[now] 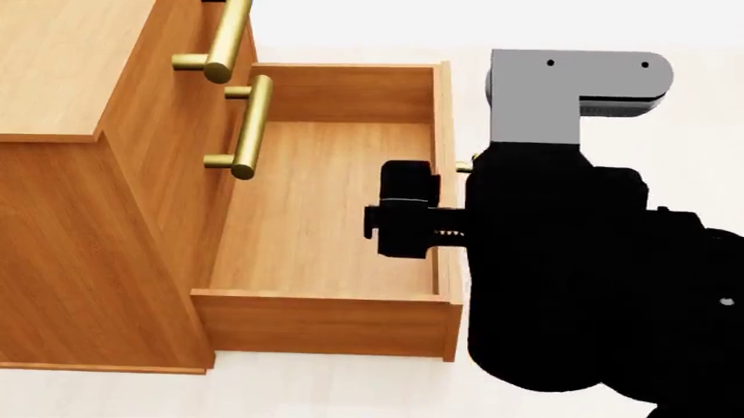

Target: Put the bowl in the bottom drawer of the cabinet and close it.

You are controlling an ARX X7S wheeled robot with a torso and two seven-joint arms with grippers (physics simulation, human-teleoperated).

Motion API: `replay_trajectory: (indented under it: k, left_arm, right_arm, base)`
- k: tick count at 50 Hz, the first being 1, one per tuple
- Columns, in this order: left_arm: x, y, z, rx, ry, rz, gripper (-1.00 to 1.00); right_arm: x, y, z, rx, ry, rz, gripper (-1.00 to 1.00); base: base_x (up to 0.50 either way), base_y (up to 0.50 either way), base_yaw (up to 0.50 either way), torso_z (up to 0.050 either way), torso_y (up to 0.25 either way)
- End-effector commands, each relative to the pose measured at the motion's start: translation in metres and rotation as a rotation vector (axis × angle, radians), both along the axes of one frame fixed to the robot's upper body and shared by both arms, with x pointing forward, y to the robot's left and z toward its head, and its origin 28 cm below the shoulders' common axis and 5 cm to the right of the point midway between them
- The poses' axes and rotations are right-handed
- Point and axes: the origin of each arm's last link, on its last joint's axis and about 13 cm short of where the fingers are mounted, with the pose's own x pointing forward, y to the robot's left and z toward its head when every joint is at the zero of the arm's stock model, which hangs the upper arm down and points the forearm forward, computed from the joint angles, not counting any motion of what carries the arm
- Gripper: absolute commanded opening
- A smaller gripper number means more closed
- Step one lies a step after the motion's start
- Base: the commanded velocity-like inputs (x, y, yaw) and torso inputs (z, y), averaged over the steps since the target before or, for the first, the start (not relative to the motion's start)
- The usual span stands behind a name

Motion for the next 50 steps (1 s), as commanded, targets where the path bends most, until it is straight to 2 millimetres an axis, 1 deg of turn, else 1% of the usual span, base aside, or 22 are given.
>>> replay_trajectory:
  k: [1,5,6,7,8,9,10,11,13,14,17,18,26,28,30,34,43,48,50]
  left_arm:
    - [0.0,0.0,0.001,0.0,-0.003,-0.001,1.0]
    - [0.0,0.0,0.002,0.0,-0.005,0.0,1.0]
    - [-0.001,0.0,0.002,-0.001,-0.005,0.001,1.0]
    - [-0.001,0.0,0.002,-0.001,-0.005,0.001,1.0]
    - [-0.001,0.0,0.003,-0.003,-0.005,0.001,1.0]
    - [-0.001,0.0,0.003,-0.002,-0.006,0.0,1.0]
    - [-0.001,-0.001,0.004,-0.004,-0.006,0.0,1.0]
    - [-0.001,0.0,0.004,-0.004,-0.008,0.001,1.0]
    - [-0.001,0.0,0.003,-0.005,-0.007,0.001,1.0]
    - [-0.001,-0.001,0.003,-0.005,-0.006,-0.001,1.0]
    - [-0.002,-0.001,0.004,-0.005,-0.007,-0.002,1.0]
    - [-0.001,-0.001,0.004,-0.005,-0.007,-0.002,1.0]
    - [-0.001,0.001,0.003,-0.006,-0.01,0.002,1.0]
    - [-0.001,0.001,0.004,-0.005,-0.011,0.003,1.0]
    - [-0.002,0.001,0.004,-0.005,-0.011,0.003,1.0]
    - [-0.002,0.0,0.004,-0.003,-0.011,0.001,1.0]
    - [-0.003,-0.001,0.006,-0.001,-0.013,-0.001,1.0]
    - [-0.003,-0.001,0.006,-0.001,-0.014,-0.001,1.0]
    - [-0.003,-0.001,0.006,-0.001,-0.013,-0.001,1.0]
  right_arm:
    - [-0.032,-0.011,-0.01,-0.008,-0.111,-0.021,1.0]
    - [-0.044,-0.018,-0.013,0.017,-0.217,-0.024,1.0]
    - [-0.052,-0.021,-0.012,0.159,-0.329,0.007,1.0]
    - [-0.055,-0.023,-0.012,0.246,-0.387,0.03,1.0]
    - [-0.066,-0.029,-0.008,0.499,-0.524,0.067,1.0]
    - [-0.068,-0.031,-0.011,0.506,-0.508,0.06,1.0]
    - [-0.07,-0.033,-0.015,0.41,-0.464,0.038,1.0]
    - [-0.075,-0.036,-0.018,0.35,-0.488,0.038,1.0]
    - [-0.079,-0.04,-0.02,0.365,-0.482,0.031,1.0]
    - [-0.085,-0.045,-0.024,0.35,-0.481,0.026,1.0]
    - [-0.092,-0.05,-0.027,0.299,-0.473,0.013,1.0]
    - [-0.097,-0.054,-0.029,0.29,-0.471,0.003,1.0]
    - [-0.12,-0.07,-0.035,0.216,-0.455,-0.037,1.0]
    - [-0.123,-0.073,-0.036,0.217,-0.454,-0.046,1.0]
    - [-0.138,-0.084,-0.038,0.192,-0.449,-0.093,1.0]
    - [-0.15,-0.092,-0.04,0.179,-0.45,-0.122,1.0]
    - [-0.165,-0.105,-0.047,0.186,-0.457,-0.194,1.0]
    - [-0.172,-0.112,-0.054,0.197,-0.452,-0.236,1.0]
    - [-0.176,-0.117,-0.06,0.214,-0.458,-0.282,1.0]
  base:
    - [0.0,0.0,0.0,0.0,0.0]
    - [0.0,0.0,0.0,0.0,0.0]
    - [0.0,0.0,0.0,0.0,0.0]
    - [0.0,0.0,0.0,0.0,0.0]
    - [0.0,0.0,0.0,0.0,0.0]
    - [0.0,0.0,0.0,0.0,0.0]
    - [0.0,0.0,0.0,0.0,0.0]
    - [0.0,0.0,0.0,0.0,0.0]
    - [0.0,0.0,0.0,0.0,0.0]
    - [0.0,0.0,0.0,0.0,0.0]
    - [0.0,0.0,0.0,0.0,0.0]
    - [0.0,0.0,0.0,0.0,0.0]
    - [0.0,0.0,0.0,0.0,0.0]
    - [0.0,0.0,0.0,0.0,0.0]
    - [0.0,0.0,0.0,0.0,0.0]
    - [0.0,0.0,0.0,0.0,0.0]
    - [0.0,0.0,0.0,0.0,0.0]
    - [0.0,0.0,0.0,0.0,0.0]
    - [0.0,0.0,0.0,0.0,0.0]
